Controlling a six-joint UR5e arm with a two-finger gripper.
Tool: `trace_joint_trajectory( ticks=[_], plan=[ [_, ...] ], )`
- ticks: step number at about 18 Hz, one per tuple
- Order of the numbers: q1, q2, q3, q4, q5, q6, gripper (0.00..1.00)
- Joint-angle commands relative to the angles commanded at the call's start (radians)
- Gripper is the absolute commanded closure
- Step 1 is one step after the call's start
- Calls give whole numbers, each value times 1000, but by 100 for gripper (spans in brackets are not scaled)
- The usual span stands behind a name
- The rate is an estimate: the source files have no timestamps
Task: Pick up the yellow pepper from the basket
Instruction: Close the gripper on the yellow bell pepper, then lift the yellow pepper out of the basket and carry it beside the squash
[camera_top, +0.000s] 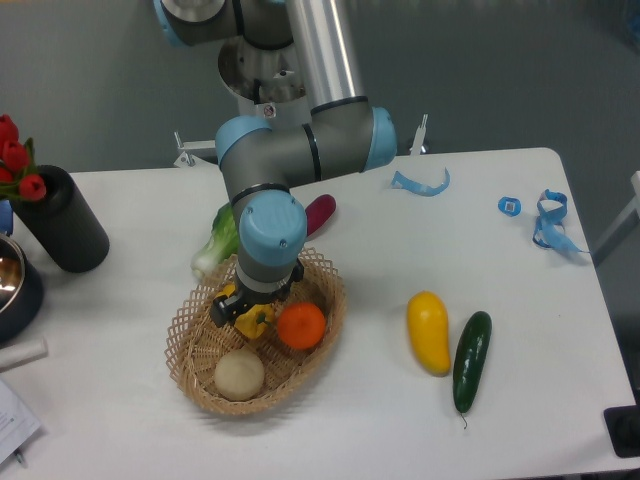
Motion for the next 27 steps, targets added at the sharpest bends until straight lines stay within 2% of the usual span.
trace_joint_trajectory(
  ticks=[4, 5, 7, 10, 13, 16, 18, 22, 27],
  plan=[
    [-11, -2, -2, 0, 0, 0, 13],
    [-11, -2, -2, 0, 0, 0, 19],
    [-11, -2, -2, 0, -2, 0, 40],
    [-11, -2, 3, 0, -2, 0, 53],
    [-11, 2, 12, 0, -3, 3, 58],
    [-11, 6, 52, -14, -3, 12, 65],
    [-3, 8, 99, -32, -3, 17, 65],
    [21, 12, 196, -113, -5, 69, 65],
    [109, 43, 265, -123, 0, 139, 65]
  ],
)
